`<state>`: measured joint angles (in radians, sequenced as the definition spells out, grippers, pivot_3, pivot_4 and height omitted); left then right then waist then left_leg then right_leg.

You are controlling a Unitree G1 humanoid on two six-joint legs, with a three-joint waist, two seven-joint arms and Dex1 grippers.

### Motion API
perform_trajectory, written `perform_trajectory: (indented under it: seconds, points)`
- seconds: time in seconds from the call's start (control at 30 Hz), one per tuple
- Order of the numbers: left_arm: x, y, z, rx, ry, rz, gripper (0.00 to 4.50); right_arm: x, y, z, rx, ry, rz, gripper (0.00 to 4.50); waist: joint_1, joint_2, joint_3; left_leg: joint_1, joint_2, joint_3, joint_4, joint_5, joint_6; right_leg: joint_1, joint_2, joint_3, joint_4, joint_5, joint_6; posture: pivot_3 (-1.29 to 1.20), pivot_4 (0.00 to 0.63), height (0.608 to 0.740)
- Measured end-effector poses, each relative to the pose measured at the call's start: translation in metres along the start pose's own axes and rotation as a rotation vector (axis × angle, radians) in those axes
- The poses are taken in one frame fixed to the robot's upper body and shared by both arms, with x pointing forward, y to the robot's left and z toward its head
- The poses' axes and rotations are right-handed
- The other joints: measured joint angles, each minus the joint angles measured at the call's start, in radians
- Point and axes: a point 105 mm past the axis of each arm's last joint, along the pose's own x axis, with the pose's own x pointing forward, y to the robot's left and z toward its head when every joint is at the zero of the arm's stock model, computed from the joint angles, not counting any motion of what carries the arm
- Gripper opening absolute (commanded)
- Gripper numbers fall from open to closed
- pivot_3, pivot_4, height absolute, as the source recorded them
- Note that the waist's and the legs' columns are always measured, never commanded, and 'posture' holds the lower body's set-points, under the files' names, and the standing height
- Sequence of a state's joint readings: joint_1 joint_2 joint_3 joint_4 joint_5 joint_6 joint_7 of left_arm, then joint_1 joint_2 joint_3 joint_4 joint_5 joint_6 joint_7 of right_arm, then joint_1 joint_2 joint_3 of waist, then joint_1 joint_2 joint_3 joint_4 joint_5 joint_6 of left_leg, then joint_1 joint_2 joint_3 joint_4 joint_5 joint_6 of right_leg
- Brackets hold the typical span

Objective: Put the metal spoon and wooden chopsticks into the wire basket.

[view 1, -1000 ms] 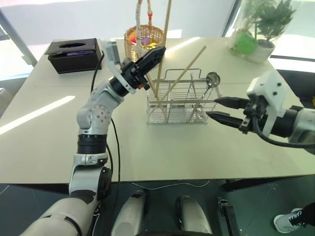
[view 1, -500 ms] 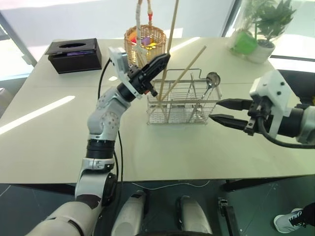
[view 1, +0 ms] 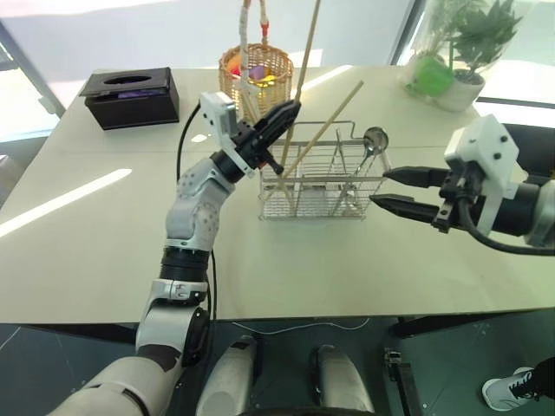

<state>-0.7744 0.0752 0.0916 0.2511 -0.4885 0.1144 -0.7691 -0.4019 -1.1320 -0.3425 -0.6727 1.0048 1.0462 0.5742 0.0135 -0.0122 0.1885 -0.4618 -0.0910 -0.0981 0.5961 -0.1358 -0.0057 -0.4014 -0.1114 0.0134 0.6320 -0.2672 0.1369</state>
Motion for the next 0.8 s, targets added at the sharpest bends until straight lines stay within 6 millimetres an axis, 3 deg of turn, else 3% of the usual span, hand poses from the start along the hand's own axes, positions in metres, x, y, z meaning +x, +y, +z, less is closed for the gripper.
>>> perform_trajectory:
  seconds: [0.03,0.17,0.5,0.73,0.8]
  points:
    - [0.0,0.001,-0.001,0.0,0.001,0.004,0.86,0.0,0.0,0.0,0.0,0.0,0.0,2.17,0.0,0.0,0.0,0.0,0.0,0.0,0.0,0.0,0.0,0.0,0.0,0.0,0.0,0.001,0.001,0.0,0.15,0.74]
    - [0.0,0.001,0.0,0.007,-0.004,0.005,2.71,0.0,0.0,0.0,0.0,0.0,0.0,2.17,0.0,0.0,0.0,0.0,0.0,0.0,0.0,0.0,0.0,0.0,0.0,0.0,0.0,0.001,0.001,0.0,0.15,0.74]
    - [0.008,0.002,0.014,0.008,-0.04,0.002,2.71,0.0,-0.001,0.0,0.0,0.0,-0.006,2.17,0.0,0.0,0.0,0.0,0.0,0.0,0.0,0.0,0.0,0.0,0.0,0.0,0.0,0.001,0.001,0.0,0.15,0.74]
    - [0.016,0.021,0.085,0.114,-0.145,0.083,2.71,0.0,-0.001,0.0,-0.001,0.001,-0.012,2.17,-0.003,0.0,0.0,0.0,0.001,0.0,0.0,0.0,0.0,-0.001,0.002,0.0,0.0,0.001,0.002,0.0,0.15,0.74]
    - [0.007,0.031,0.1,0.151,-0.151,0.14,2.19,0.0,-0.006,-0.004,0.001,0.004,-0.042,2.17,-0.003,0.0,0.0,0.0,0.001,0.0,0.0,0.0,0.0,-0.001,0.002,0.0,0.0,0.001,0.002,0.0,0.15,0.74]
